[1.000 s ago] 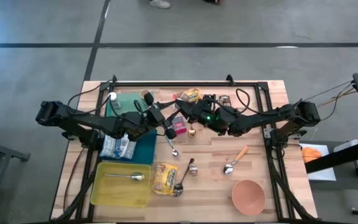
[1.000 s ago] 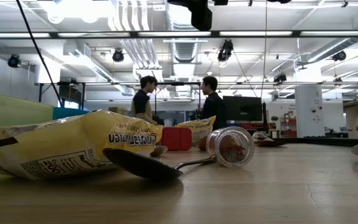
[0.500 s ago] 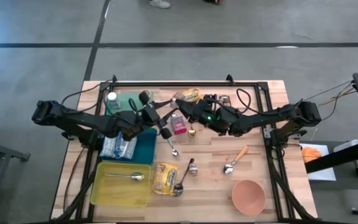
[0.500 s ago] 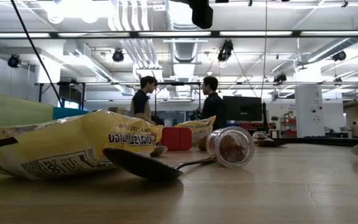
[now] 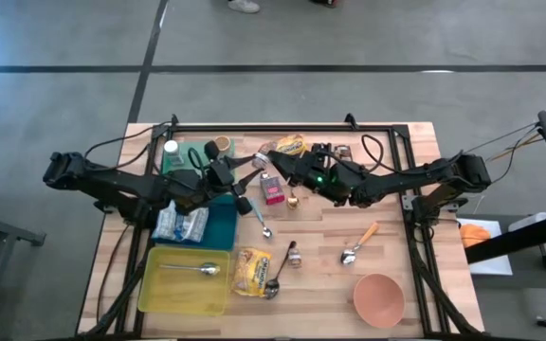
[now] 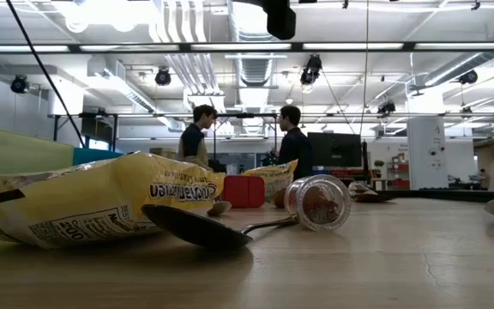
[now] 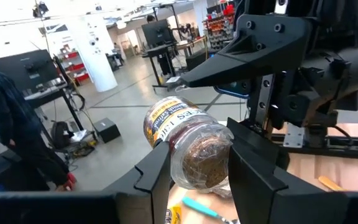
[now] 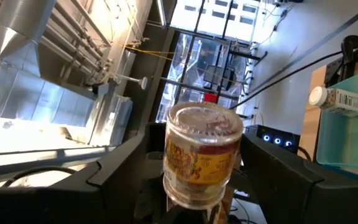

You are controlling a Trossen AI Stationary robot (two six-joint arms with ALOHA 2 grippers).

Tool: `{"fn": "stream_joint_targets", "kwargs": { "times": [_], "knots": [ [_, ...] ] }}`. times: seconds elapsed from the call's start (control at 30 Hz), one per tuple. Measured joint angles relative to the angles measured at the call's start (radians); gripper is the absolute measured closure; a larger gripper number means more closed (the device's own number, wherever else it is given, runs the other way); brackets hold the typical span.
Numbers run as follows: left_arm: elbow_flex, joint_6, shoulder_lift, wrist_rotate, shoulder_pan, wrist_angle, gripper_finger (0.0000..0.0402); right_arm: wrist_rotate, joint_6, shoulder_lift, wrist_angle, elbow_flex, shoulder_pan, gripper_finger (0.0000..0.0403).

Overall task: Pick & Place Food Item
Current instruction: Put the right brown seasoning bottle into the light blue bin

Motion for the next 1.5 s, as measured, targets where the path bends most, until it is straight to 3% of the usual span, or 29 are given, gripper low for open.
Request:
{"fn": "stream_joint_targets", "kwargs": {
  "times": [0.4, 1.13, 1.5],
  "knots": [
    [0.000, -0.161, -0.063, -0.010, -0.004, -0.159, 0.0269, 0.019, -0.011, 0.001, -0.024, 0.000, -0.002, 0.0145],
    [0.000, -0.710, -0.176, -0.056, 0.068, -0.678, 0.0269, 0.013, -0.039, 0.003, -0.042, -0.002, -0.002, 0.0145],
    [0.000, -0.949, -0.179, 0.095, 0.176, -0.882, 0.0269, -0.083, -0.081, -0.012, -0.056, -0.002, -0.010, 0.0145]
  ]
}}
